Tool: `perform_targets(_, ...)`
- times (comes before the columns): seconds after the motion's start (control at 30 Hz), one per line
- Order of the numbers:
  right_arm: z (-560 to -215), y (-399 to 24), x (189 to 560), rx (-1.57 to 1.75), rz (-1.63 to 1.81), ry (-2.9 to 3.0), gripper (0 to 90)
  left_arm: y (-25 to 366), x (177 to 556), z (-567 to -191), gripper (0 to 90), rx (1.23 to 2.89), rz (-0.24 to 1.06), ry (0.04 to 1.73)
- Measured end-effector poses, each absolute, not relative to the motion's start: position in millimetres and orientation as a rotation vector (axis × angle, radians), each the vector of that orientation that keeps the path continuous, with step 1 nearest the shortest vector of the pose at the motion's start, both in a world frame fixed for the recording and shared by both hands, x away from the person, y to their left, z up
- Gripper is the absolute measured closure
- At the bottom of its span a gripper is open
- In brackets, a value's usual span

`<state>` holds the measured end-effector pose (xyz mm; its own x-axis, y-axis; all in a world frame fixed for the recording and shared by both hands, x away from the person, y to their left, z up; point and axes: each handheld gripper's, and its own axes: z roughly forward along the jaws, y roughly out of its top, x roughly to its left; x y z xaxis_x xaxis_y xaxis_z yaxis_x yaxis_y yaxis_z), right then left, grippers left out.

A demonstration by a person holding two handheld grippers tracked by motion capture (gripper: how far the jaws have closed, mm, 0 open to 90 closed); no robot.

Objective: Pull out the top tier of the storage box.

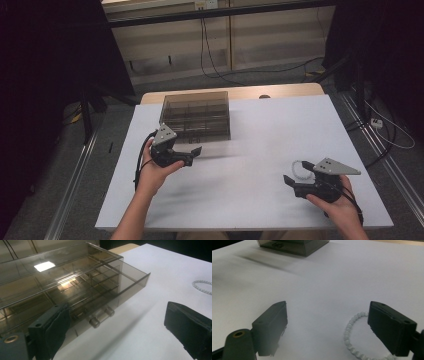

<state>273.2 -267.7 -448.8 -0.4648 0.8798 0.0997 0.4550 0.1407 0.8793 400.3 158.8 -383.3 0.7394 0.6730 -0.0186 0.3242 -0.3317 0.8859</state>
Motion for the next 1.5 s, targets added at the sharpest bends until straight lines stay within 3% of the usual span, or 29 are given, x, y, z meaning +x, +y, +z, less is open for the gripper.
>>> perform_targets(0.77, -448.4, -269.3, 270.5, 1.266, 1.301, 1.980, 14.7, 148.5, 428.7, -393.9, 16.6, 2.005, 0.423, 0.776)
perform_targets(1.0, -448.5, -268.6, 270.9, 1.259, 1.310, 1.989, 14.7, 147.0, 432.9, -396.9, 27.5, 2.051, 0.427, 0.753)
perform_targets(1.07, -448.7, -268.8, 271.0, 1.258, 1.311, 1.990, 14.7, 147.0, 434.0, -398.4, 34.6, 2.071, 0.431, 0.744)
perform_targets(1.5, -448.9, -270.1, 271.2, 1.262, 1.313, 1.995, 14.7, 143.6, 438.2, -394.9, 48.7, 2.144, 0.450, 0.700)
